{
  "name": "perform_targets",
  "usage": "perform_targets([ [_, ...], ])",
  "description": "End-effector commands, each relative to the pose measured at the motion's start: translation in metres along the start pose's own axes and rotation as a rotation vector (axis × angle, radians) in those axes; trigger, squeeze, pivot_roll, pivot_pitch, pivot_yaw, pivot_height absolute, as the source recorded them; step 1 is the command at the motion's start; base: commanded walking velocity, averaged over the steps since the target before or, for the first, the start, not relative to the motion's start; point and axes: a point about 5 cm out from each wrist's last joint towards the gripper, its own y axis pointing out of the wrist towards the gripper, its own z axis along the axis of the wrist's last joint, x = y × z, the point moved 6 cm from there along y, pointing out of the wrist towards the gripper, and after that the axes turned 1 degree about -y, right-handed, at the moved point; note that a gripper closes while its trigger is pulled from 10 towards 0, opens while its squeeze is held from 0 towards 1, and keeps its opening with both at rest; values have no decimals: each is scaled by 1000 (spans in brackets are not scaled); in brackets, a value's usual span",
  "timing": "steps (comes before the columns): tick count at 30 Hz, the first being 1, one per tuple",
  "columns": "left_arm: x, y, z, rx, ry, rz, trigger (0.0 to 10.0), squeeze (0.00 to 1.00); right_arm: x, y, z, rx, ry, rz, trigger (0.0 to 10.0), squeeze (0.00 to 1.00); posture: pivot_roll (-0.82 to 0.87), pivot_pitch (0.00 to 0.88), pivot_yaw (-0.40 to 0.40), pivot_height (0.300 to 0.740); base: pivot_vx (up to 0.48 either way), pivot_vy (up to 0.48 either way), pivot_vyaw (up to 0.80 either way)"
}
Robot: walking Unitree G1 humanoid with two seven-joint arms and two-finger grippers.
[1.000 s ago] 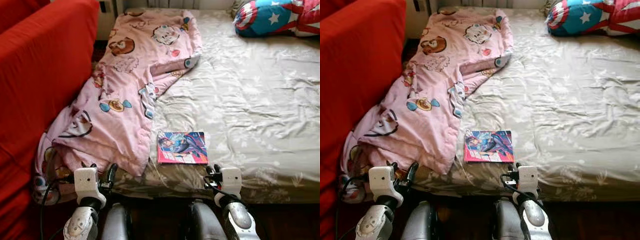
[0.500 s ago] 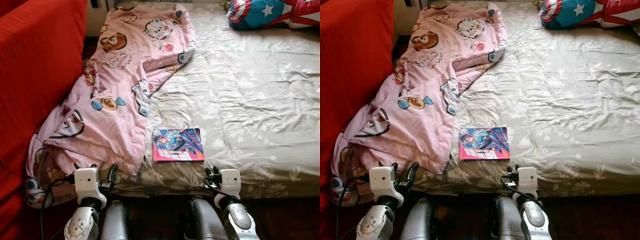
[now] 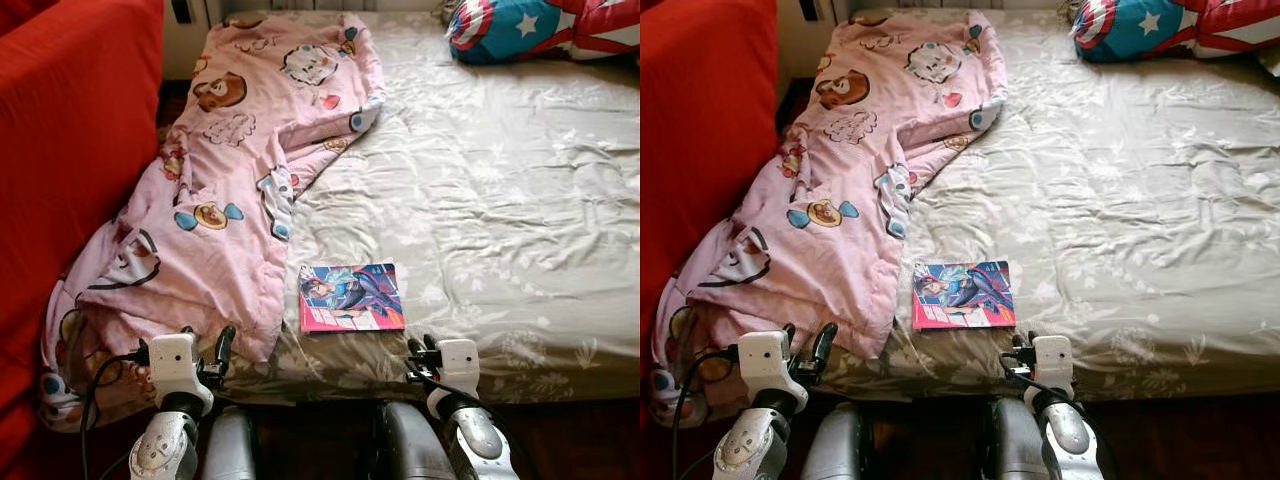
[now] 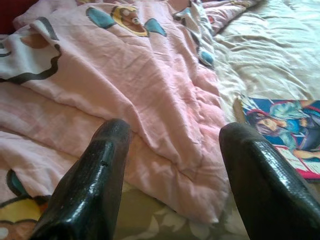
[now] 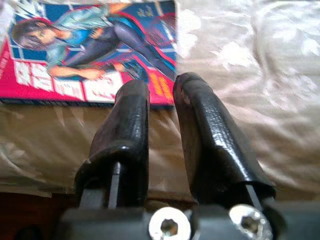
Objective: Clean up the room
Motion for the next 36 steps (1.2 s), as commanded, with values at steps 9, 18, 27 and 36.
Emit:
perform_targets([
  [9, -1, -4, -10, -38, -3, 6, 10000, 0, -10, -2, -11, -39, 1, 53, 10000, 0, -46, 244, -11, 615, 323, 0, 0],
  [18, -1, -4, -11, -38, -5, 7, 10000, 0, -13, -2, -13, -51, 6, 69, 10000, 0, -48, 246, -12, 615, 326, 0, 0],
  [27, 1, -4, -11, -36, -6, 3, 10000, 0, -8, 0, -12, -52, 6, 59, 10000, 0, -48, 251, -13, 615, 345, 0, 0],
  [36, 2, -4, -10, -33, -5, 0, 10000, 0, -5, 1, -11, -52, 11, 38, 10000, 0, -48, 254, -14, 615, 328, 0, 0],
])
